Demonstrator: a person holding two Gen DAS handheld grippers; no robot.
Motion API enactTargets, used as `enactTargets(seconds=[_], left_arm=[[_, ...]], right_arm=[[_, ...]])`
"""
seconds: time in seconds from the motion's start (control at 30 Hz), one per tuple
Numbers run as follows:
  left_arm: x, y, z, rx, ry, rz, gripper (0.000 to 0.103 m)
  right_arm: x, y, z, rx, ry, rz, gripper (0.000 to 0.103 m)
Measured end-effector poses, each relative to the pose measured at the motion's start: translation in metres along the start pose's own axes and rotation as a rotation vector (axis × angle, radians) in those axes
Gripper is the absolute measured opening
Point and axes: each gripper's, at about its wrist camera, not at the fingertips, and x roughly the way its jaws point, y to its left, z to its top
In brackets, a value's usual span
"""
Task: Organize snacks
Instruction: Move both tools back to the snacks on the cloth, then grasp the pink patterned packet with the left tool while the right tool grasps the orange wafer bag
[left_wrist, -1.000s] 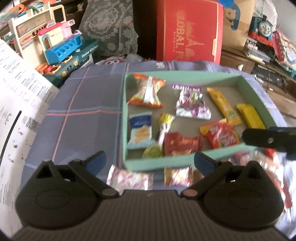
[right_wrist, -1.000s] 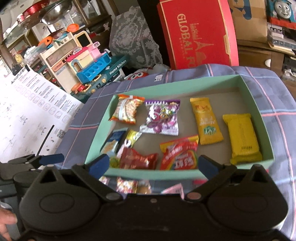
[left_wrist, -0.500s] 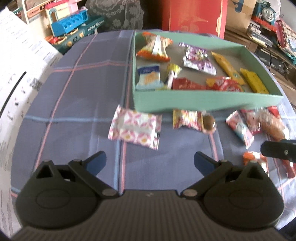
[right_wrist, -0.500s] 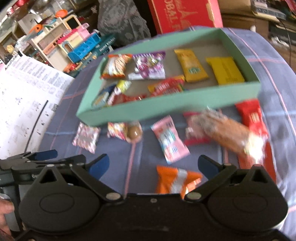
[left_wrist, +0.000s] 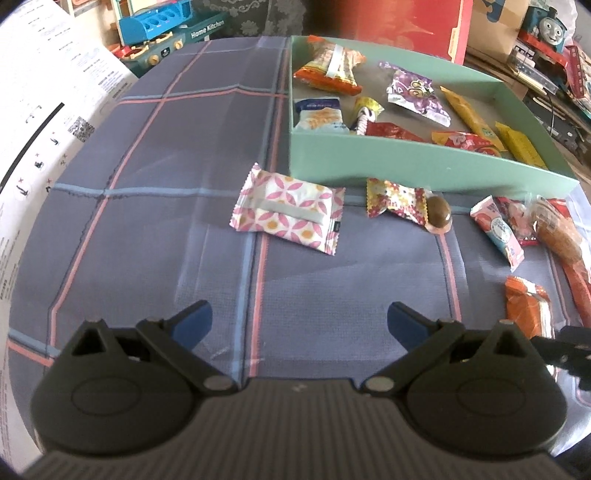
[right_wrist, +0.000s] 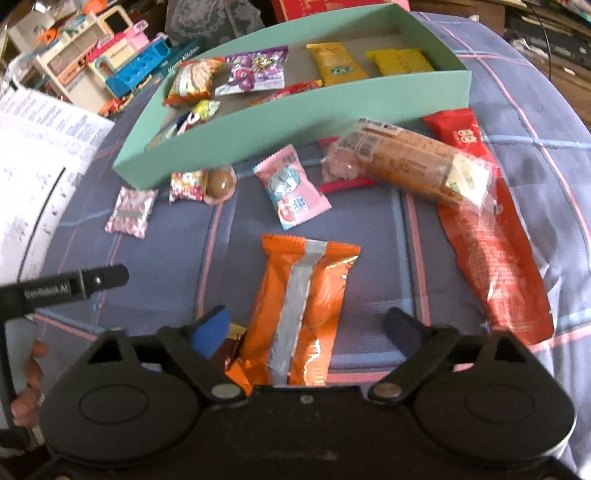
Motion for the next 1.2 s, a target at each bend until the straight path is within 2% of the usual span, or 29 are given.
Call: enactTargets(seconds=[0.07, 0.1, 0.17, 0.23, 0.3, 0.47, 0.63, 0.8, 0.97, 1.07, 1.13, 1.2], left_arm=[[0.001, 0.001, 0.001, -0.005, -0.001, 0.004, 0.103], [0.002, 0.002, 0.002, -0.009, -0.001, 0.007, 0.103], [0.004, 0.004, 0.003, -0.02, -0.002, 0.013, 0.103], [0.006, 0.007, 0.006, -0.028, -0.004, 0.021, 0.103], [0.008, 0.009, 0.011, -0.025, -0.009, 0.031, 0.103], [0.011, 0.013, 0.028, -0.009, -0.06, 0.061, 0.103], [0.019, 0.006, 0.047, 0.058, -0.118, 0.082, 0.103], [0.037, -0.001, 0.059, 0.095, -0.087, 0.076, 0.103], [0.057, -0.002, 0.057, 0.13, -0.021, 0.08, 0.103], [0.061, 0.001, 0.055, 0.121, -0.015, 0.059, 0.103], [0.062, 0.004, 0.056, 0.114, -0.011, 0.043, 0.1], [0.061, 0.007, 0.058, 0.104, -0.012, -0.002, 0.083]], right_arm=[[0.001, 0.007, -0.002, -0.047, -0.01, -0.017, 0.08], [0.002, 0.011, -0.003, -0.068, -0.013, -0.016, 0.072], [0.004, 0.02, -0.005, -0.115, -0.02, -0.023, 0.068], [0.005, 0.027, -0.005, -0.163, -0.032, -0.031, 0.052], [0.007, 0.031, -0.004, -0.187, -0.046, -0.028, 0.05], [0.013, 0.03, 0.007, -0.179, -0.063, -0.024, 0.05], [0.021, 0.035, 0.013, -0.189, -0.071, -0.029, 0.05], [0.025, 0.036, 0.016, -0.194, -0.077, -0.029, 0.05], [0.026, 0.039, 0.016, -0.218, -0.088, -0.036, 0.05], [0.026, 0.04, 0.015, -0.223, -0.093, -0.036, 0.05], [0.026, 0.04, 0.015, -0.223, -0.095, -0.036, 0.05], [0.027, 0.04, 0.016, -0.22, -0.097, -0.035, 0.05]])
